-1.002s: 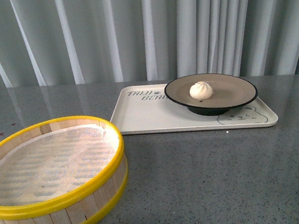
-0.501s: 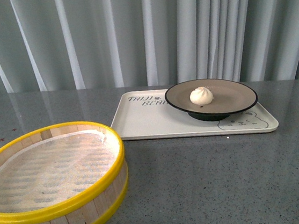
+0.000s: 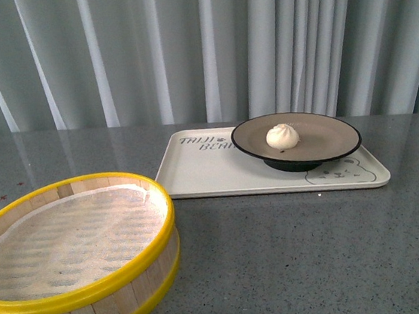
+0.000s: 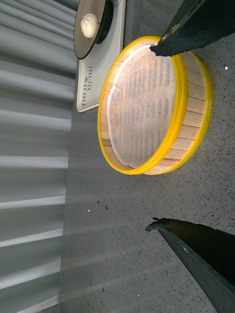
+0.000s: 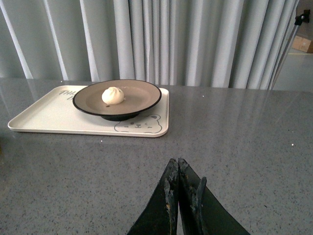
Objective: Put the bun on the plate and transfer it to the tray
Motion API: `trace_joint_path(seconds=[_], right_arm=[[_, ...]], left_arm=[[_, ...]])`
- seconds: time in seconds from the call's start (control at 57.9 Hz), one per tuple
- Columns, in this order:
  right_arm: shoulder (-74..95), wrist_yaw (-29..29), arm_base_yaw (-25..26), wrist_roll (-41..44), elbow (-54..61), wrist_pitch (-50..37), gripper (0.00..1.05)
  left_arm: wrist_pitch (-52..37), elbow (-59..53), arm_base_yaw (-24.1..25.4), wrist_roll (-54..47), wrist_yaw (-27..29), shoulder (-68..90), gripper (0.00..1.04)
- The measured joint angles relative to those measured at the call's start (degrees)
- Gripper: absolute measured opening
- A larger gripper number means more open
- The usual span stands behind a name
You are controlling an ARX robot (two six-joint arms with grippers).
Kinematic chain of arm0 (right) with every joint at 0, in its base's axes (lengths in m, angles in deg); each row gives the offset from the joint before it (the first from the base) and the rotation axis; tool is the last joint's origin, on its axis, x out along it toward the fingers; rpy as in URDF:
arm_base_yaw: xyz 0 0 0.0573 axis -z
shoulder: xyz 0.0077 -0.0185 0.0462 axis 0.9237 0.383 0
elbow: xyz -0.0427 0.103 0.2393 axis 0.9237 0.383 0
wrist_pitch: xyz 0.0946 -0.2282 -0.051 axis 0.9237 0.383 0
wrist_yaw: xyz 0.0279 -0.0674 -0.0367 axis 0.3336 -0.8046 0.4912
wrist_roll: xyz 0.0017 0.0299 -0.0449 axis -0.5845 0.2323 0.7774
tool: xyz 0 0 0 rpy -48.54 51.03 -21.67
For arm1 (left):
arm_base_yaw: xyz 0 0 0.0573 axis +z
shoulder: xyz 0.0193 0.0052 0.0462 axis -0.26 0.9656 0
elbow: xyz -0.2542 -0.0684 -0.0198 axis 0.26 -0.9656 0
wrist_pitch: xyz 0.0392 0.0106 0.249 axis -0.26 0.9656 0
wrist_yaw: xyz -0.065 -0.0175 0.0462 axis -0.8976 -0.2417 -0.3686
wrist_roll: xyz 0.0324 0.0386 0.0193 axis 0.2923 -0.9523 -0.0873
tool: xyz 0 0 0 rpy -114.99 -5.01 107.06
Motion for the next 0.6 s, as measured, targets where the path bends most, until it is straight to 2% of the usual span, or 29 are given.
trace_joint_path(seconds=[0.536,0.605], right_arm=[[-8.7,0.0,0.0,0.0,0.5,8.1,0.02],[-15.6,0.0,0.0,0.0,0.4,17.2,0.02]], left_arm=[[0.0,0.0,0.0,0.0,0.0,0.0,0.98],[0.0,0.0,0.0,0.0,0.0,0.0,0.98]])
